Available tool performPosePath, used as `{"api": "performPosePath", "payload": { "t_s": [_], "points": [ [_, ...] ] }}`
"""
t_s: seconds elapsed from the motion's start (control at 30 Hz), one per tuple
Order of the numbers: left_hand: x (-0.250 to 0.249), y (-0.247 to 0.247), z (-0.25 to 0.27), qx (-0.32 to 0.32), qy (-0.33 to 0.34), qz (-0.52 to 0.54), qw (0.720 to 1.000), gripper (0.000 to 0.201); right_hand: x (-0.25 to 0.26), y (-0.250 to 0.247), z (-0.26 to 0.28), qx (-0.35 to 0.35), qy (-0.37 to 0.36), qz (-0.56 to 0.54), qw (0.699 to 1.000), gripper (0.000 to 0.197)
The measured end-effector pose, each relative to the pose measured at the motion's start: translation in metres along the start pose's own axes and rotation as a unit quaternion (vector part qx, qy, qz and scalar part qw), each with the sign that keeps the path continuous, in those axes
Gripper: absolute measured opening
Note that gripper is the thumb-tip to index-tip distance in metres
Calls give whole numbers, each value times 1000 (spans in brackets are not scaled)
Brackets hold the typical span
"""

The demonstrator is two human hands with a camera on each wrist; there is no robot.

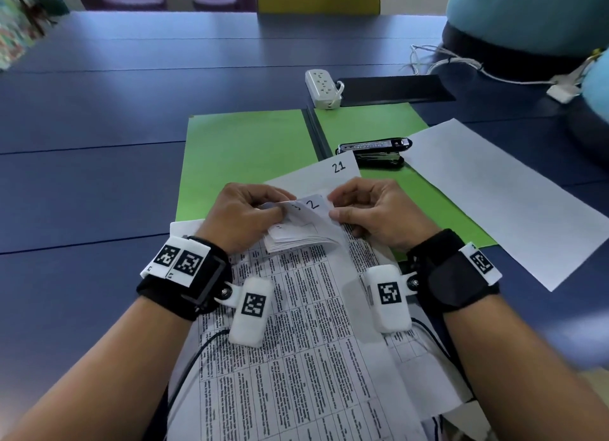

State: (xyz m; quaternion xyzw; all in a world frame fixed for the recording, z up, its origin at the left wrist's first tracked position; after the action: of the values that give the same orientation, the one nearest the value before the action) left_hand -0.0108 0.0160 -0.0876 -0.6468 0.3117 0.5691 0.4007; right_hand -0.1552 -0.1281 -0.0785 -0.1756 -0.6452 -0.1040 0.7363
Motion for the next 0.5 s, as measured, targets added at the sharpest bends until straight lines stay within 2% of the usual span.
{"api": "performPosePath", "payload": {
  "t_s": [0.13, 0.27, 0.5],
  "points": [
    [2, -1, 0, -10, -4, -11, 1000, 35, 0, 1, 0, 4, -5, 3, 1000, 12],
    [4, -2, -1, -5, -9, -7, 1000, 32, 0, 0, 0, 2, -12, -25, 1000, 24],
    [3, -2, 1, -9, -8, 0, 1000, 29, -2, 1, 0, 1, -8, -55, 998, 31]
  ]
}}
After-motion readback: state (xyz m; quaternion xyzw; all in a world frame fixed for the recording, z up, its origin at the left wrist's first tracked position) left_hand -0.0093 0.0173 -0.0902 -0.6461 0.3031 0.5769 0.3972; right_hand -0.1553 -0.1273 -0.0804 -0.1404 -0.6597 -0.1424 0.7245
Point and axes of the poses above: each hand's wrist, its own z-axis away from the middle knuckle, its own y-axis out of the palm, x = y × z, the point moved 7 cm from there along -z, towards the middle knuckle, and after that the axes turned 8 degrees about x, right-handed, at the moved point
